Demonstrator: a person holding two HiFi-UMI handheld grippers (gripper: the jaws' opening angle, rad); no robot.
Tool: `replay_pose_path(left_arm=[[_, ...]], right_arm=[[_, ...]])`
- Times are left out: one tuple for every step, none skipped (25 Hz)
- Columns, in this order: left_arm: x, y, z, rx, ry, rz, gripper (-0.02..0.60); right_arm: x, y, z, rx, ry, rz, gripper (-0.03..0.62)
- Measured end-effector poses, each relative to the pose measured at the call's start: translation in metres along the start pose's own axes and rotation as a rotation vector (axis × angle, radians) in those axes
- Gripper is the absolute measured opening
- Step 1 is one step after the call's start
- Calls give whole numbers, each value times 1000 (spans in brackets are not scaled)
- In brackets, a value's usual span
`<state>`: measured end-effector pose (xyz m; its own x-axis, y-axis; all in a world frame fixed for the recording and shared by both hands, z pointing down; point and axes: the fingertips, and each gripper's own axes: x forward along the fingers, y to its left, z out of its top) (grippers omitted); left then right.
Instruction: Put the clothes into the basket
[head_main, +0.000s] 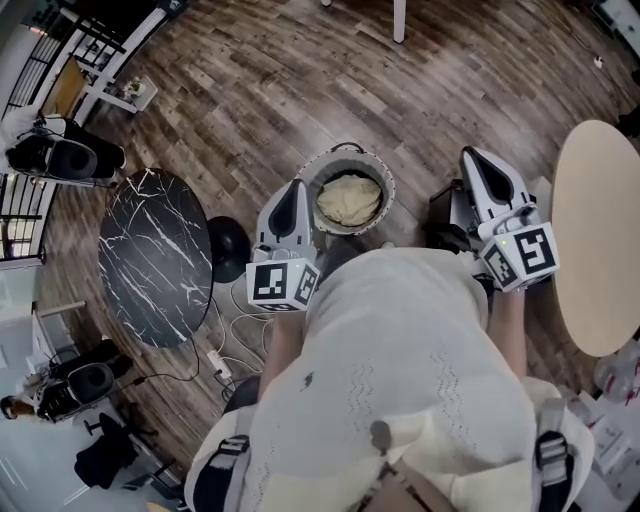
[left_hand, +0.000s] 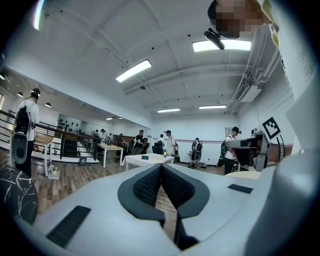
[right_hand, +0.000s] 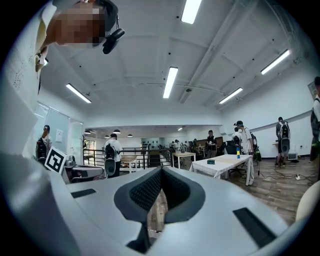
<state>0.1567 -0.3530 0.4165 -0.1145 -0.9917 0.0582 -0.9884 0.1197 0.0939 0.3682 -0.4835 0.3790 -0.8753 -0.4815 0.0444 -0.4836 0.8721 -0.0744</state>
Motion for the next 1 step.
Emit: replay_pose_path(left_arm=[[1, 0, -1, 1, 0, -2, 21]], right_arm=[[0, 0, -1, 1, -1, -1, 7]])
